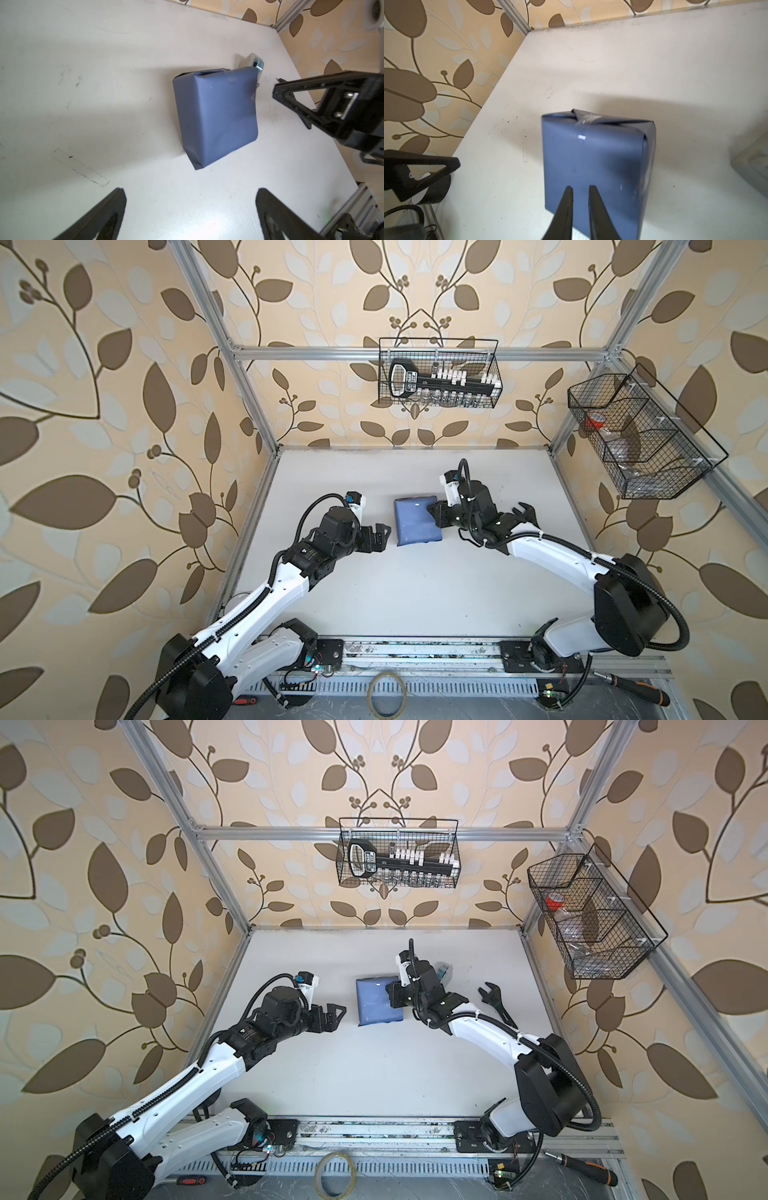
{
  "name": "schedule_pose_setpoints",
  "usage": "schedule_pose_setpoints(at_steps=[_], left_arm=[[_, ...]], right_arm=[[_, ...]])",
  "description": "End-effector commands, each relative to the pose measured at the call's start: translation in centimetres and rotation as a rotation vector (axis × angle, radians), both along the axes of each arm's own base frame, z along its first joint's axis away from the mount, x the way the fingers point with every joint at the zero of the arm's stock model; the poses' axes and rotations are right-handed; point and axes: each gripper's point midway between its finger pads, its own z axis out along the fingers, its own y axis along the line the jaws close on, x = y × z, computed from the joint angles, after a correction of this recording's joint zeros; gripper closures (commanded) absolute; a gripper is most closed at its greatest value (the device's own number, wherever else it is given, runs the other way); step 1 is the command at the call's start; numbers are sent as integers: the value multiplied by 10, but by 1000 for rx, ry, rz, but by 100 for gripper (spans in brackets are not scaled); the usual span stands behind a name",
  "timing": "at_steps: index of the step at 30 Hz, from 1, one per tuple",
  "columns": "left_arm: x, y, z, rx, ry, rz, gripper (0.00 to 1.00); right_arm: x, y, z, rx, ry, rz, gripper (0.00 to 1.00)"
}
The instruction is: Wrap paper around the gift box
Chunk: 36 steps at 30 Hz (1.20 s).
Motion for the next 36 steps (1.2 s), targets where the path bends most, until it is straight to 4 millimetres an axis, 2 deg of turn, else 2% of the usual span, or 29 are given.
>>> schedule_pose_setpoints(at_steps=[1,4,8,10,11,13,15,17,19,21,24,27,29,33,36], left_arm=[[9,19,20,7,-91,92,1],[12,36,31,45,-139,149,1],[19,71,47,147,-237,286,1],[22,93,52,224,-296,378,1],[24,103,52,263,-316,420,1],[28,125,48,363,-353,514,1],[33,141,39,454,-369,557,1],[39,151,23,508,-379,562,1],[44,152,2,517,-393,538,1],[48,147,-18,494,-386,482,1],[55,148,-44,439,-365,452,1],[64,152,-61,376,-349,440,1],[71,153,-70,354,-346,428,1],[88,156,-75,396,-347,411,1],[97,157,-94,374,-322,381,1]], right_arm=[[-5,-20,36,-20,-80,-17,80],[-11,-55,54,-101,-140,-114,72],[-21,-123,77,-282,-275,-351,55],[-27,-165,81,-360,-311,-513,43],[-29,-183,79,-386,-318,-583,33],[-33,-220,69,-435,-330,-715,17],[-37,-248,46,-473,-330,-795,1],[-40,-275,22,-491,-316,-883,0],[-43,-294,-4,-499,-287,-931,0],[-43,-302,-25,-493,-286,-931,0],[-42,-297,-44,-449,-357,-887,0],[-34,-291,-48,-455,-371,-836,0],[-32,-290,-44,-443,-405,-836,0],[-25,-288,-40,-463,-445,-800,0],[-22,-280,-47,-456,-485,-752,0]])
